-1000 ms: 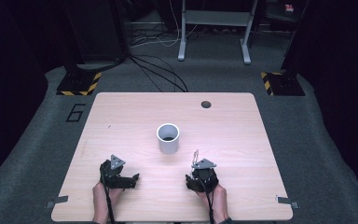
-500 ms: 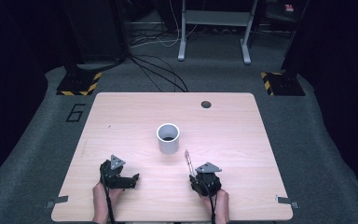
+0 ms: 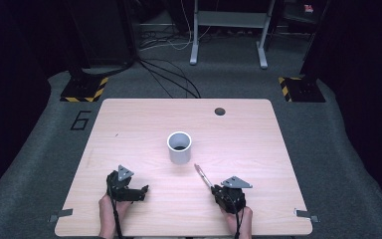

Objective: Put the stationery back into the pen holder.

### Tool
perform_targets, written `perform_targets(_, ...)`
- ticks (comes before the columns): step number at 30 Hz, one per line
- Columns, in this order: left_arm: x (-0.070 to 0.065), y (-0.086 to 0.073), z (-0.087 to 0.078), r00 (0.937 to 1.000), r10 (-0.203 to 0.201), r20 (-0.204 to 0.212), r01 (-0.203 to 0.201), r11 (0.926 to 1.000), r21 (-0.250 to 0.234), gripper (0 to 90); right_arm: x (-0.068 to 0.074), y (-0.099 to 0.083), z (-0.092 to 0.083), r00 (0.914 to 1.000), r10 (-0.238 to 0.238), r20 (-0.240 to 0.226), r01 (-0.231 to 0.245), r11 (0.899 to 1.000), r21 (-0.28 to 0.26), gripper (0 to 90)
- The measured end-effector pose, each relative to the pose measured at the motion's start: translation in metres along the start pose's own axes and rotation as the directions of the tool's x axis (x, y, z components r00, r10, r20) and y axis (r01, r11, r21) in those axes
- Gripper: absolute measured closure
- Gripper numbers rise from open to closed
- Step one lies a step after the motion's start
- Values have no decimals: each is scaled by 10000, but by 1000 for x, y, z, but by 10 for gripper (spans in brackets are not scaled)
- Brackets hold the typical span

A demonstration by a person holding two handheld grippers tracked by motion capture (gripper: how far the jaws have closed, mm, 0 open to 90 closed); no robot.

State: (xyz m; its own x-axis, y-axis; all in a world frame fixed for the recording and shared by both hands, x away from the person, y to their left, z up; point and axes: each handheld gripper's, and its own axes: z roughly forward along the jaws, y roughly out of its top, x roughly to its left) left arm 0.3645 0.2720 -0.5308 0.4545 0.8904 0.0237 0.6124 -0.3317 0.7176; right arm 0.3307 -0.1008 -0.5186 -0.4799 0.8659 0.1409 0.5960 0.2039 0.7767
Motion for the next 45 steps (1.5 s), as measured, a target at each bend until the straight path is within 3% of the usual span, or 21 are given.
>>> perform_targets(7,0,0,0,9999,-117,47,117,9999,-20,4,-6,5,-16,9995,191,-258,-210,9969,-761,807)
perform_targets(16,0,0,0,9999,-116,39,116,9999,-19,4,-10,18,-33,9994,-27,-355,-20,9914,-1311,807)
perform_targets(36,0,0,0,9999,-98,86,98,9999,26,6,-28,48,-59,9986,-329,-425,272,9912,-1298,809)
perform_targets(45,0,0,0,9999,-106,87,105,9999,23,6,-34,71,-73,9966,-785,-255,745,9887,-1304,809)
